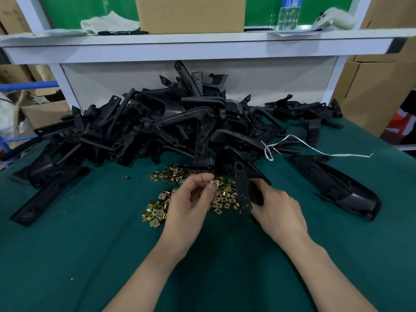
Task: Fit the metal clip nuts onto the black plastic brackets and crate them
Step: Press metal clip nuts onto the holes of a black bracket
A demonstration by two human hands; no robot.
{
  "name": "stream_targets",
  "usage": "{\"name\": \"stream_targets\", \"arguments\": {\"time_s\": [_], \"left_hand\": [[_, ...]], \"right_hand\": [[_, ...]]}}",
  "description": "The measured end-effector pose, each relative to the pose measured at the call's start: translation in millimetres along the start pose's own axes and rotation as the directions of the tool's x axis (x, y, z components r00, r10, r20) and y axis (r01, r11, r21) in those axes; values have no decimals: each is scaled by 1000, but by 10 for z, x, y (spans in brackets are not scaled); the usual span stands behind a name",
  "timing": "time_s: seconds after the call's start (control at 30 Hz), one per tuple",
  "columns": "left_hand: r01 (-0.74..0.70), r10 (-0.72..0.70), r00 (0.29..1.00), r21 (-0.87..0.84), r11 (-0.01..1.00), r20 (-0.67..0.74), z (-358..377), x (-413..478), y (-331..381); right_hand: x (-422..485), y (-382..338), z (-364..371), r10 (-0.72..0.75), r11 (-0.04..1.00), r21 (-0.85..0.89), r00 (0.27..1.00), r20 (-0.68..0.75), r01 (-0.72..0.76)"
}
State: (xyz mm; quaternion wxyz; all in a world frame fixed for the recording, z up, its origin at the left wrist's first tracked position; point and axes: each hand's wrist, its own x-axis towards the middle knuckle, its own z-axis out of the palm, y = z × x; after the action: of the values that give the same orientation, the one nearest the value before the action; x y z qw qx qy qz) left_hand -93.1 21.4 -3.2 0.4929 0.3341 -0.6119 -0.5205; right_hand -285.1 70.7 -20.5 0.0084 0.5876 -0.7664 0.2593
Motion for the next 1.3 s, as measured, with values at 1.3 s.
{"name": "stream_targets", "arguments": {"time_s": [1.3], "left_hand": [[360, -299, 933, -474, 803, 202, 67, 33, -16]], "right_hand": [[-59, -70, -20, -67, 995, -72, 993, 98, 74]]}}
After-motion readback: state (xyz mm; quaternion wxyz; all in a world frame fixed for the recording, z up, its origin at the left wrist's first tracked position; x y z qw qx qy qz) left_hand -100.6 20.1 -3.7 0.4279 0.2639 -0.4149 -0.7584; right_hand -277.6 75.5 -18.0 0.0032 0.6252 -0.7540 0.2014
